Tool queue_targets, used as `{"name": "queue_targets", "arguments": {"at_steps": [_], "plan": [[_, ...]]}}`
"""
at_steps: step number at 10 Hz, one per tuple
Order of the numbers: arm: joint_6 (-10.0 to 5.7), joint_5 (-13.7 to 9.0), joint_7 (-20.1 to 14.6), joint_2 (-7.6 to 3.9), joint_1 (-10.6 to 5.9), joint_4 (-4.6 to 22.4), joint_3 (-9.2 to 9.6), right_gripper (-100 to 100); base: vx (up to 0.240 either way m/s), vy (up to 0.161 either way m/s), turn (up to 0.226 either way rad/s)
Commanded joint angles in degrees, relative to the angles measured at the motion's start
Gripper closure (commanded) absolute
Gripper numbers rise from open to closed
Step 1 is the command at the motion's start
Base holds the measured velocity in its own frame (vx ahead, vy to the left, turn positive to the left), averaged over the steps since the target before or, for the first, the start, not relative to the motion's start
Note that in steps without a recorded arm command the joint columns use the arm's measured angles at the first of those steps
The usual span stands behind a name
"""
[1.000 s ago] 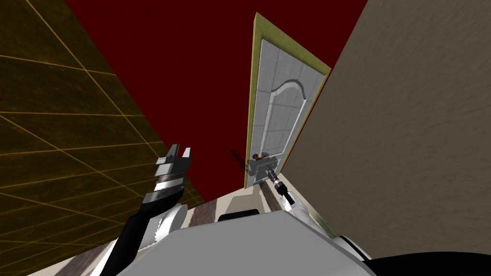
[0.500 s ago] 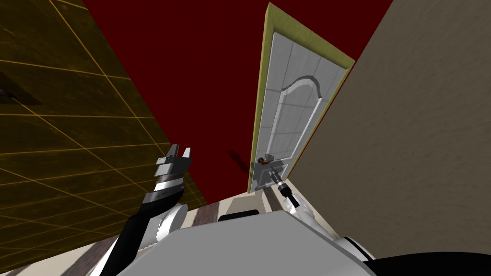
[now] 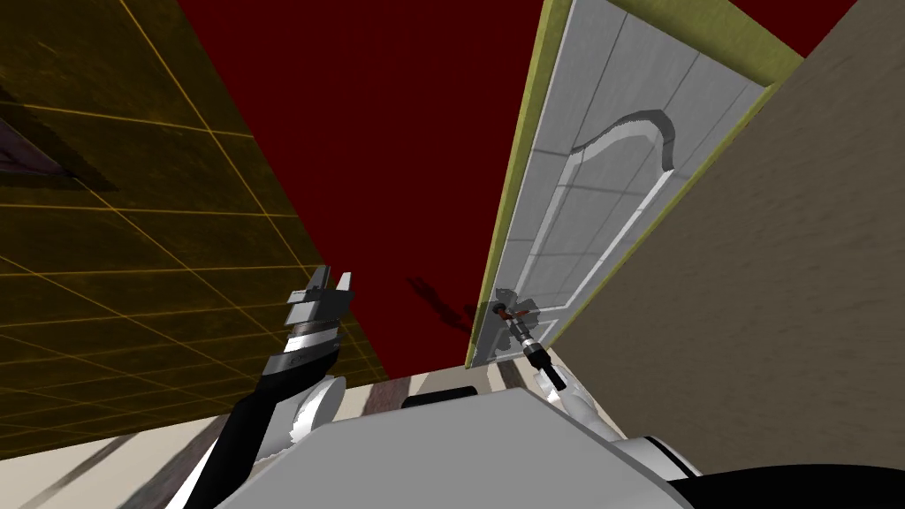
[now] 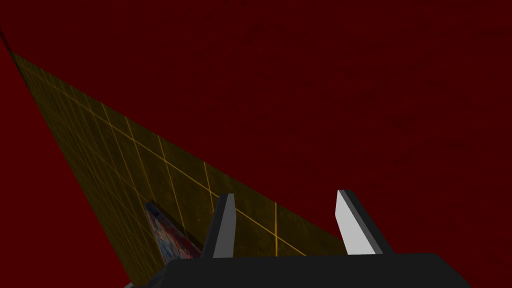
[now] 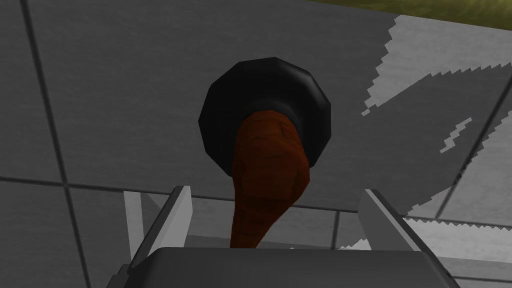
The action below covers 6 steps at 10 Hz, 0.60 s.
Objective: Pull the door open
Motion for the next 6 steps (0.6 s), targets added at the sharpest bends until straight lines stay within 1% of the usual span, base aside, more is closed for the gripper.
{"name": "queue_targets", "arguments": {"at_steps": [1, 2, 6], "plan": [[0.00, 0.0, 0.0, 0.00, 0.00, 0.0, 0.00, -100, 0.093, -0.006, 0.048], [0.00, 0.0, 0.0, 0.00, 0.00, 0.0, 0.00, 100, -0.014, 0.002, -0.042], [0.00, 0.0, 0.0, 0.00, 0.00, 0.0, 0.00, 100, -0.021, -0.002, -0.001]]}}
